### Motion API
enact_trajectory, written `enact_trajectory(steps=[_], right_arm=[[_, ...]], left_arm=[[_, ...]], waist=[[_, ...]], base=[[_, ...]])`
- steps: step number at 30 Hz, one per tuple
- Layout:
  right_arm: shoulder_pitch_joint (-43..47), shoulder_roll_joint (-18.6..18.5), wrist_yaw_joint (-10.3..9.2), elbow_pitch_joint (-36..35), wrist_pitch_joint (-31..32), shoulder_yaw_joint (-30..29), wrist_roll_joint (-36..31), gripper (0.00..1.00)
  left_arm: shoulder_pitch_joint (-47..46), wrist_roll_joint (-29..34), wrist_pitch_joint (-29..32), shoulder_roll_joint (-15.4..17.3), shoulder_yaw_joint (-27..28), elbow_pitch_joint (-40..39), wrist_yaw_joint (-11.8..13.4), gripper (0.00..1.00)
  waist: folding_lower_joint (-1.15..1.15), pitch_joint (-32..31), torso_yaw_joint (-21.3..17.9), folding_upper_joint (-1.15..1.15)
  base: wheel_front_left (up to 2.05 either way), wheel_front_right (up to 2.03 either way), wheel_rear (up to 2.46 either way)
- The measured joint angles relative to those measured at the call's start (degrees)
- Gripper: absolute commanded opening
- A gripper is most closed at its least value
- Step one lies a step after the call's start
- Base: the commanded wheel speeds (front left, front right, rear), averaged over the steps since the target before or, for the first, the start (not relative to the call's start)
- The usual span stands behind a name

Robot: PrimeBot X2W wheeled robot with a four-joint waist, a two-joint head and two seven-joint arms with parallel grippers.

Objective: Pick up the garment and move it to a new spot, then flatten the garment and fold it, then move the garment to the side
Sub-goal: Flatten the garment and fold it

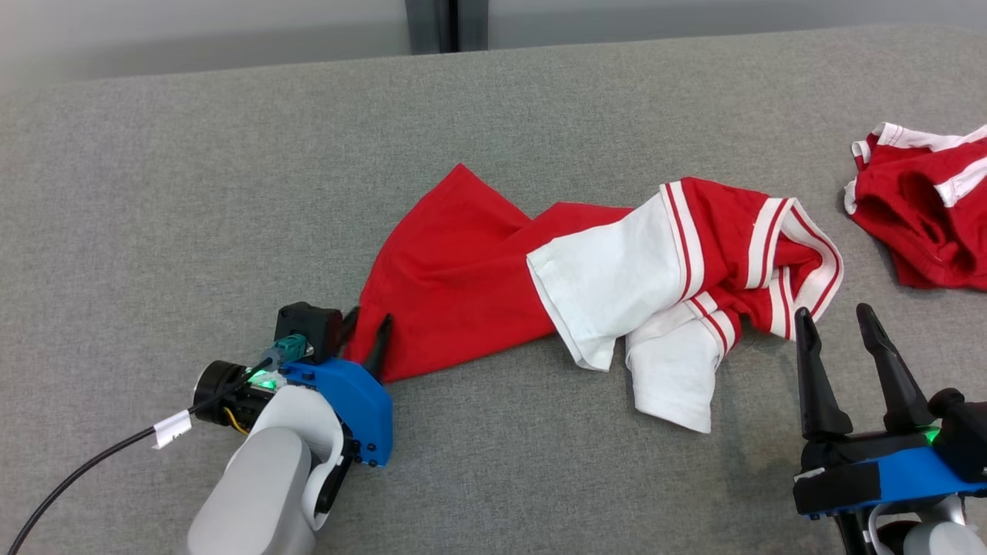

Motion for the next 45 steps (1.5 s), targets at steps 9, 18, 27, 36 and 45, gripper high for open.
enact_trajectory(steps=[9,18,27,36,45], right_arm=[[0.29,0.07,0.01,1.09,-0.63,-1.16,0.18,1.0],[1.26,0.26,0.0,1.02,-0.33,-1.24,0.6,1.0],[2.2,0.75,0.0,-0.02,0.57,-1.63,0.57,1.0],[1.82,1.03,0.01,-1.11,1.13,-0.36,0.73,1.0],[0.58,1.03,0.0,-1.16,0.99,0.29,1.22,1.0]], left_arm=[[1.65,-1.63,-7.71,0.9,-0.73,-5.98,-0.1,0.0],[10.92,-1.62,-5.32,4.52,1.62,-26.95,6.13,0.0],[23.4,-1.86,2.63,7.44,3.16,-47.11,12.66,0.0],[25.92,-7.38,5.43,6.73,5.04,-43.13,13.11,0.0],[17.58,-11.83,2.55,5.16,6.66,-23.82,8.69,0.0]], waist=[[0.0,-2.13,1.21,0.0],[0.0,-4.4,4.86,0.0],[-0.01,-5.28,7.12,-0.01],[0.0,-4.33,5.87,-0.01],[0.01,-1.25,1.75,-0.01]], base=[[0.0,0.0,0.0],[0.0,0.0,0.0],[0.0,0.0,0.0],[0.0,0.0,0.0],[0.0,0.0,0.0]])
